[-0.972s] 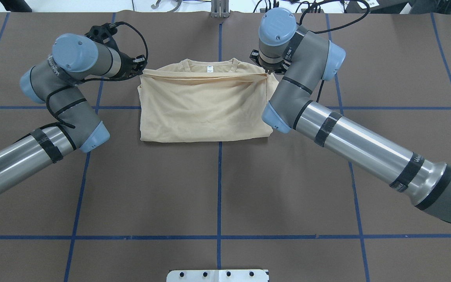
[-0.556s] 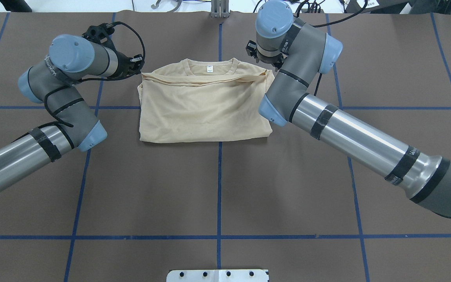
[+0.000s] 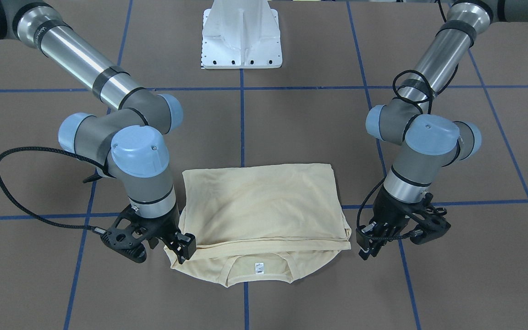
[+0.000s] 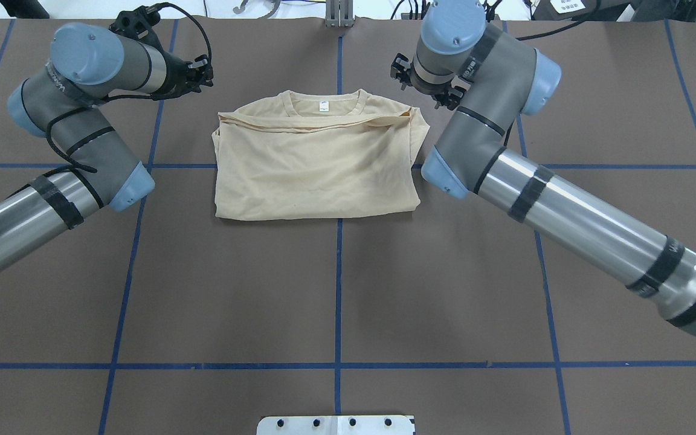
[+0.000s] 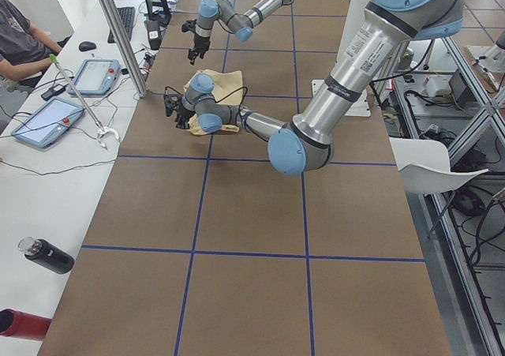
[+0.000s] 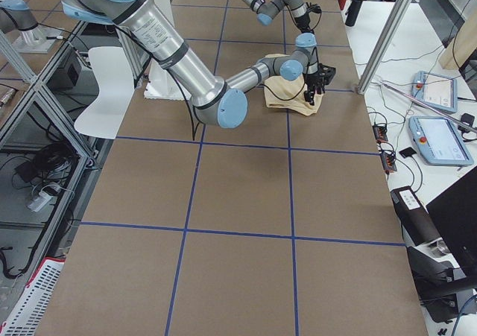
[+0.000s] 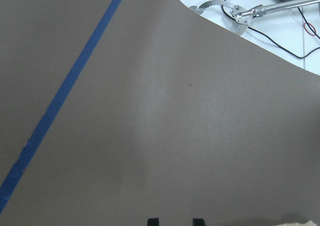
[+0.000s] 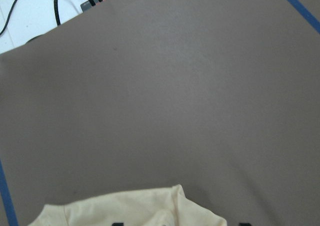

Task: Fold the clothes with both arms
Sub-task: 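Withdraw the left gripper while the right gripper presses the folded shirt's side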

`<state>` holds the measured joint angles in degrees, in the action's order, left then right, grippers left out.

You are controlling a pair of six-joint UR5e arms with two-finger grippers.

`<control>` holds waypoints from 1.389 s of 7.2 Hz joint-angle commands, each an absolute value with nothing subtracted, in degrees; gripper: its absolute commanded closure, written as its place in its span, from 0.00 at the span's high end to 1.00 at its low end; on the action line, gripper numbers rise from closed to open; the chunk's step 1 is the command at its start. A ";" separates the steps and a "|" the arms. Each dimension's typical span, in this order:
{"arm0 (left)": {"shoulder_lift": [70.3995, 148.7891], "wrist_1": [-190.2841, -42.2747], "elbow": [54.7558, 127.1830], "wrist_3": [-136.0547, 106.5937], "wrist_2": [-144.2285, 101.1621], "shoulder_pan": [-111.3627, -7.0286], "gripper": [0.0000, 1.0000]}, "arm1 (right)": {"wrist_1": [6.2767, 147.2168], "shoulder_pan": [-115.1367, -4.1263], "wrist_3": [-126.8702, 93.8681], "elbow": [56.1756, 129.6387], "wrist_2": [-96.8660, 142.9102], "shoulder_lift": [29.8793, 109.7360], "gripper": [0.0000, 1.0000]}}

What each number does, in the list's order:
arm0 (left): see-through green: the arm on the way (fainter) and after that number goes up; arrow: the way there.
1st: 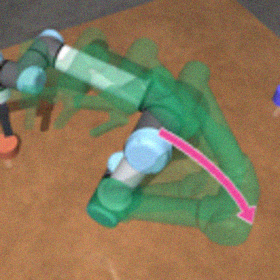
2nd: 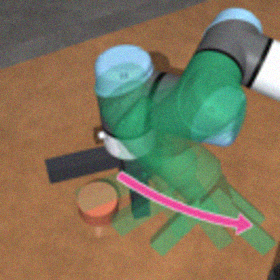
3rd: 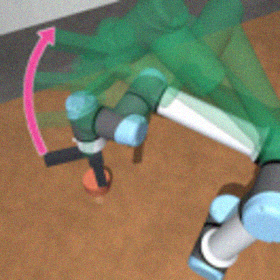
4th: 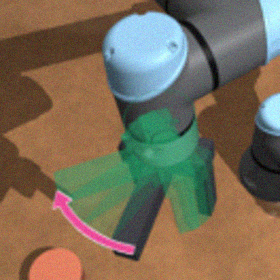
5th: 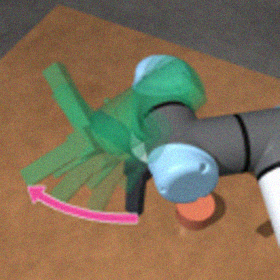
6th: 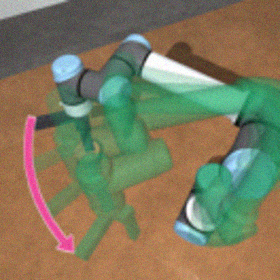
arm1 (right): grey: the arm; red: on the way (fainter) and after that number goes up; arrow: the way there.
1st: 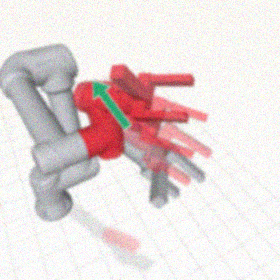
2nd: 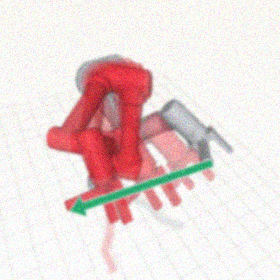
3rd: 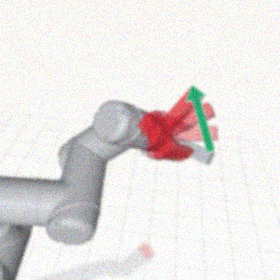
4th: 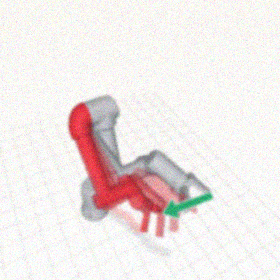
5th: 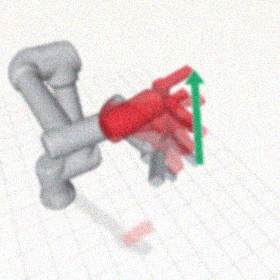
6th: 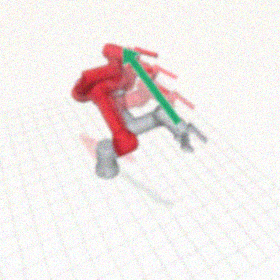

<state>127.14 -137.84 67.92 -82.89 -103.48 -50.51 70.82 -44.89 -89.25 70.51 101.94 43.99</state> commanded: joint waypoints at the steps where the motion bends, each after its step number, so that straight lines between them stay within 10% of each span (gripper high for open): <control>1: 126.22 -137.90 71.44 -82.88 -104.59 -51.24 0.40 | 68.65 -38.01 -94.46 87.12 99.69 56.55 0.84; 4: 123.23 -137.81 76.72 -83.06 -104.50 -51.24 0.43 | 68.38 -29.65 -109.20 97.89 88.21 63.53 0.83; 10: 118.04 -137.64 84.73 -83.06 -103.28 -51.42 0.43 | 65.24 -26.81 -115.75 92.31 84.91 63.19 0.77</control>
